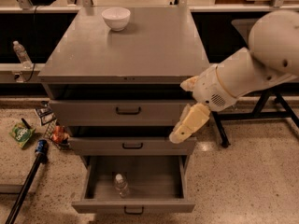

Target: Pick water bottle from bottom drawer and place on counter

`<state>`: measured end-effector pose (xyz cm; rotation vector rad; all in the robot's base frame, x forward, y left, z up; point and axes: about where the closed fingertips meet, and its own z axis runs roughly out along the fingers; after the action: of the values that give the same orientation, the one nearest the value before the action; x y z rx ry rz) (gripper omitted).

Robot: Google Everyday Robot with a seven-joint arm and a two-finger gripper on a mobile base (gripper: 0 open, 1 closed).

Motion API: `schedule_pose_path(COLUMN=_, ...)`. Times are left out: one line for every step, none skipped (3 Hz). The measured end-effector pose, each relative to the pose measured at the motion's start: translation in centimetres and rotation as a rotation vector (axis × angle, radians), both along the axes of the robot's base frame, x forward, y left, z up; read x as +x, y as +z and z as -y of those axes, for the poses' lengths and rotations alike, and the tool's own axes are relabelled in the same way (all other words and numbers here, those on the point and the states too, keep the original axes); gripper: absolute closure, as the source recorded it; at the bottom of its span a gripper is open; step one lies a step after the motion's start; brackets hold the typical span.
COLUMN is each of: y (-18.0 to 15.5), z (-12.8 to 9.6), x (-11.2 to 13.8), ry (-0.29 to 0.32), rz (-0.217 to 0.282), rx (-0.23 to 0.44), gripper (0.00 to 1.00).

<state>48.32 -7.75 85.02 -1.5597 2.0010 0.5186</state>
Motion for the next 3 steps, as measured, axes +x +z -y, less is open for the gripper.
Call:
schedule_pose_path(y=-4.7, z=-4.9, x=1.7, ry=-0.007, rz=0.035, rx=0.119, gripper=0.0)
schedule_pose_path(y=-3.8, z=-4.6, x=2.6, ry=-0.033, rz=0.07, rx=0.117, gripper=0.0)
schedule_pose_path(y=-6.3, z=-4.7, x=2.3, ry=-0.04, rz=0.033, rx=0.144, gripper=0.0)
